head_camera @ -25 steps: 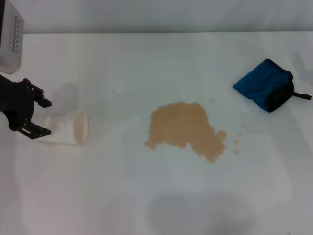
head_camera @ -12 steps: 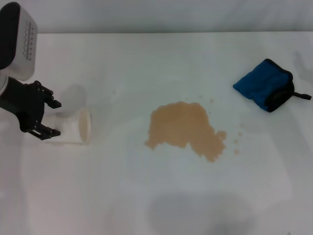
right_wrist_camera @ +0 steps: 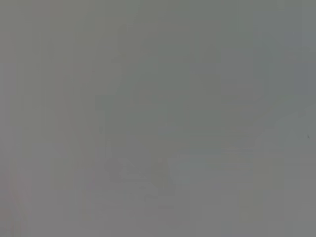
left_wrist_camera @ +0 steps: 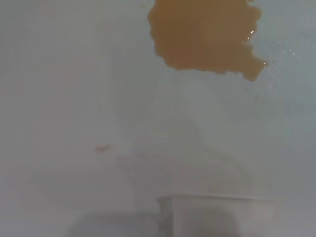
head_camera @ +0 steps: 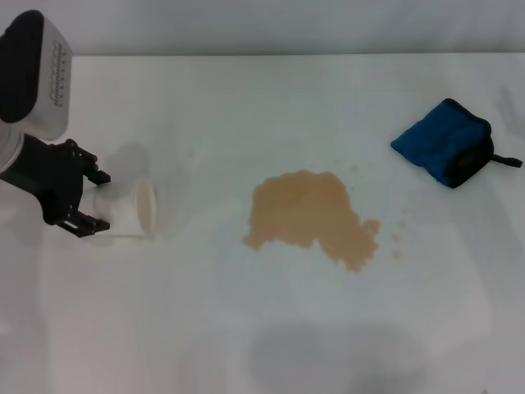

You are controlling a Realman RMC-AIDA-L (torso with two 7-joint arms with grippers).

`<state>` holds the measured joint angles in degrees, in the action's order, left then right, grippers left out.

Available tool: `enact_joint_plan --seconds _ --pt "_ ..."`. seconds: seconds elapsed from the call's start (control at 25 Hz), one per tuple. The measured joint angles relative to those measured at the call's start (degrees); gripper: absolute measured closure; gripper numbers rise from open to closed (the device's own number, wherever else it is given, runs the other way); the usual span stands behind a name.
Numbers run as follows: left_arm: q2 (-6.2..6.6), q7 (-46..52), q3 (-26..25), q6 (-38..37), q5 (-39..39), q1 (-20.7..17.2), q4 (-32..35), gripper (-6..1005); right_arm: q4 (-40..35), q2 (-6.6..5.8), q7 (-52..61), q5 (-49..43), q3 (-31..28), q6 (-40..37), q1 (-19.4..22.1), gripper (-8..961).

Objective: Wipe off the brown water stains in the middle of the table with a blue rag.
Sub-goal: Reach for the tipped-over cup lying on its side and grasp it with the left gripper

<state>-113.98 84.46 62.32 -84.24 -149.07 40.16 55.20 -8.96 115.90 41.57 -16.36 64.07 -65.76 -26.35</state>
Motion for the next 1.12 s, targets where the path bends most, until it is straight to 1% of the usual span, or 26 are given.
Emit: enact_joint_plan --seconds 0.08,0.28,0.56,1.12 --pt "-0.41 0.0 0.1 0.7 0.0 -0.1 -0.5 266 0.0 0.00 0.0 0.0 0.0 0.0 0.0 246" --pt "-0.47 0.0 0.5 1.8 0.0 0.1 -1.5 266 0.0 -0.09 0.0 0.0 0.0 0.0 0.0 246" --pt "-1.01 -0.1 0.6 2.9 0.0 -0.1 -2.3 266 0.0 -0.18 0.0 0.0 -0.1 0.0 0.0 246" --pt "-1.16 1.3 0.6 2.9 0.0 0.0 -2.0 267 0.0 -0.27 0.0 0.0 -0.1 0.0 0.1 246"
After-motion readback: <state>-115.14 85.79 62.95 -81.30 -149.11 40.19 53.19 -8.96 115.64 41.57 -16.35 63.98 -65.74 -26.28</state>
